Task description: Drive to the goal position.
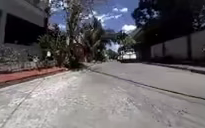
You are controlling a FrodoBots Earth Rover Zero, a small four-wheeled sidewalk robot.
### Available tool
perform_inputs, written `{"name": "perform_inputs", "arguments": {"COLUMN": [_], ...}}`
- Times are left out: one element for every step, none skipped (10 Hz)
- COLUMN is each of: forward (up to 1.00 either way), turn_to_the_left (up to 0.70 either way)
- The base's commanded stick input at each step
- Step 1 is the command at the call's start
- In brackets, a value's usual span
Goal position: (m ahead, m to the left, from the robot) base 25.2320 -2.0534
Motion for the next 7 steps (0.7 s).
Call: {"name": "perform_inputs", "arguments": {"forward": [1.0,1.0,1.0,1.0,1.0,1.0,1.0], "turn_to_the_left": [0.0,0.01,0.01,0.0,0.01,0.01,0.0]}}
